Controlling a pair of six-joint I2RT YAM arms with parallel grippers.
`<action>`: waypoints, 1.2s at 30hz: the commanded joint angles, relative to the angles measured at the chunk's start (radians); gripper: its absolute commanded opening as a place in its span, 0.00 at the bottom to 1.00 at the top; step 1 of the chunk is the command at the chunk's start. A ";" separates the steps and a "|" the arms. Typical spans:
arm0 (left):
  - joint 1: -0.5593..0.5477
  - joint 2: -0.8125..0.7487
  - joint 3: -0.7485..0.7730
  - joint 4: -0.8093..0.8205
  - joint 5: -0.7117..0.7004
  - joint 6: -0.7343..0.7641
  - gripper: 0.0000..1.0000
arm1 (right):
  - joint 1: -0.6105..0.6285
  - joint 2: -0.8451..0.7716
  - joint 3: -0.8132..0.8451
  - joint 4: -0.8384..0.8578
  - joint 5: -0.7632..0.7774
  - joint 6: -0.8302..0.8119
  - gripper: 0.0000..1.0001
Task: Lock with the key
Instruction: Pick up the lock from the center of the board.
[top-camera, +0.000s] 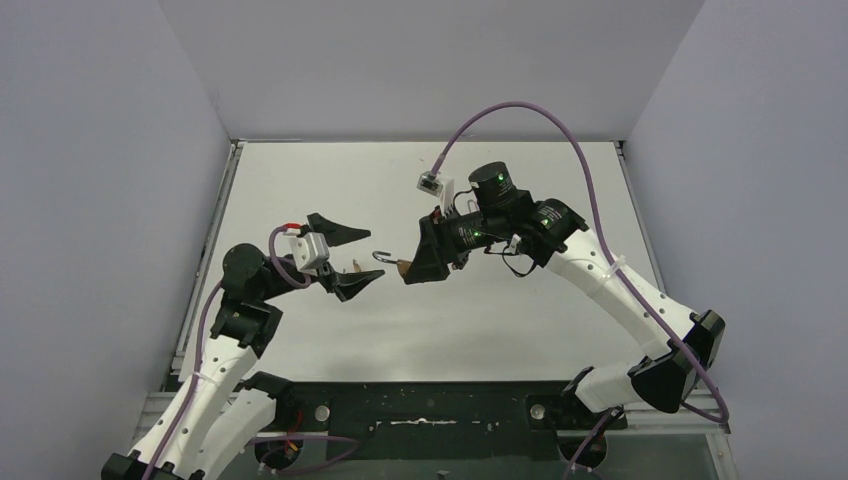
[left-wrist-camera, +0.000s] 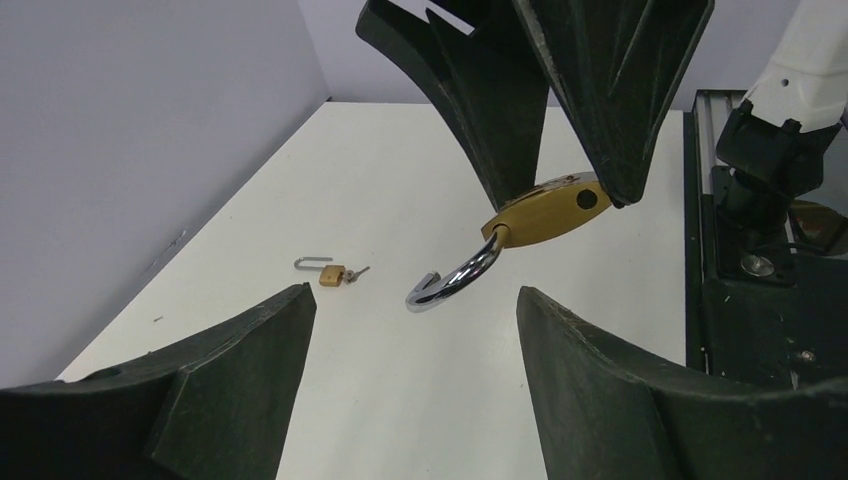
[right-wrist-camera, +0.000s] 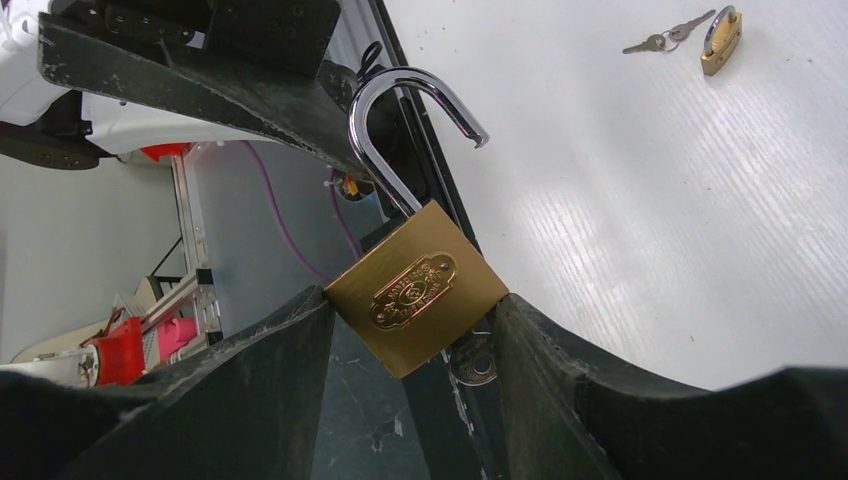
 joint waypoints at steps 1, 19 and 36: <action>-0.008 -0.001 0.064 0.080 0.043 -0.042 0.68 | 0.004 -0.044 0.039 0.039 -0.037 0.005 0.00; -0.060 0.046 0.132 -0.085 0.115 0.038 0.40 | 0.004 -0.053 0.074 0.027 -0.029 0.015 0.00; -0.062 0.055 0.143 -0.076 0.133 0.036 0.39 | 0.004 -0.034 0.098 0.003 -0.027 -0.001 0.00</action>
